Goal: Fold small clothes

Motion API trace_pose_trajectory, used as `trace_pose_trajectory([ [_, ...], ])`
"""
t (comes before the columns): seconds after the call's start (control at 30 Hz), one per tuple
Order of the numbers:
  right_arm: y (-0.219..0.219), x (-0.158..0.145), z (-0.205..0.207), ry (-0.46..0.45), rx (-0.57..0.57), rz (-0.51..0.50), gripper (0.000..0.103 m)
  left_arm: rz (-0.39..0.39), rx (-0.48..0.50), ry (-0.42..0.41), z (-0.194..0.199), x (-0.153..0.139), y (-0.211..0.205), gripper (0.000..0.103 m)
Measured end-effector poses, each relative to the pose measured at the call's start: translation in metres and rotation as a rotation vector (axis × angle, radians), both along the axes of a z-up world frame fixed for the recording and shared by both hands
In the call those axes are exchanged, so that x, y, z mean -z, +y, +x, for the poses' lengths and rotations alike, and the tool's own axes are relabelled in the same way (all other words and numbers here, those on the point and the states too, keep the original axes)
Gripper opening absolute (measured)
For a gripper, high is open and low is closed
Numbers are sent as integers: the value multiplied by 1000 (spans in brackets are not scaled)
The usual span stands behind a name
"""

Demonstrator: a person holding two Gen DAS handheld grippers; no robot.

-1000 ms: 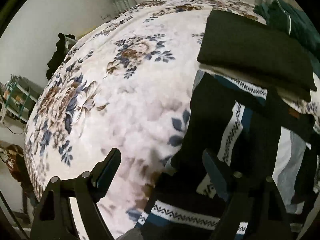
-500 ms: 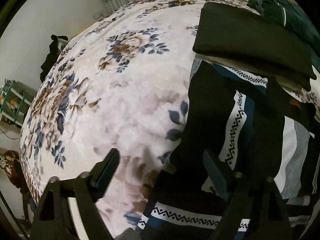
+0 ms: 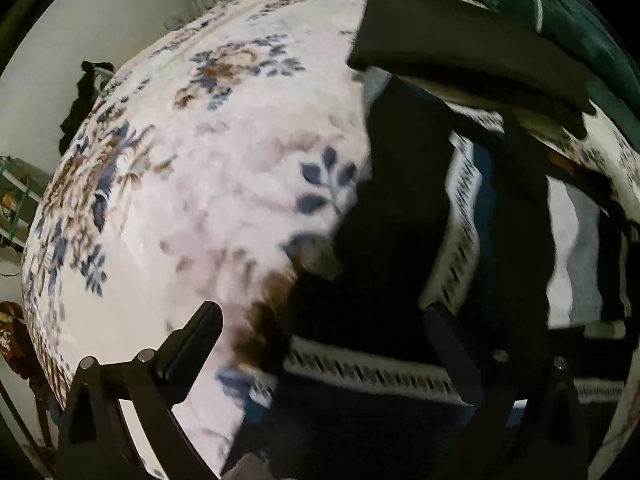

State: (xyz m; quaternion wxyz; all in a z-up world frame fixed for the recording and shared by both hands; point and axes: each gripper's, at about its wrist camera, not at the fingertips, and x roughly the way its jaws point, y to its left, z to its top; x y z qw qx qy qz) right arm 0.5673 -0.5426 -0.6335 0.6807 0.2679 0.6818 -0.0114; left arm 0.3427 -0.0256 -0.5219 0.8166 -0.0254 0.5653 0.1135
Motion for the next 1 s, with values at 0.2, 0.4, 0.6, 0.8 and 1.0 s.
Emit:
trace_pose_trajectory([
  [0.2,-27,-75,-87,8,55,50,45,-47,119,9,-40,-21,-28,103],
  [0.4,-39,-94,-215,115,-41,103,45,-68,228,94,-123,-27,-82,103],
  [0.6,-37,-45,-296,177,-115,239,45,-51,199,213,-195,-10,-141,103],
  [0.8,3,9,-303,148,-100,457,45,-23,-43,316,-241,17,-161,103],
  [1.0,40,39,-286,146,-113,408,4,-5,-231,324,-260,17,-157,103],
])
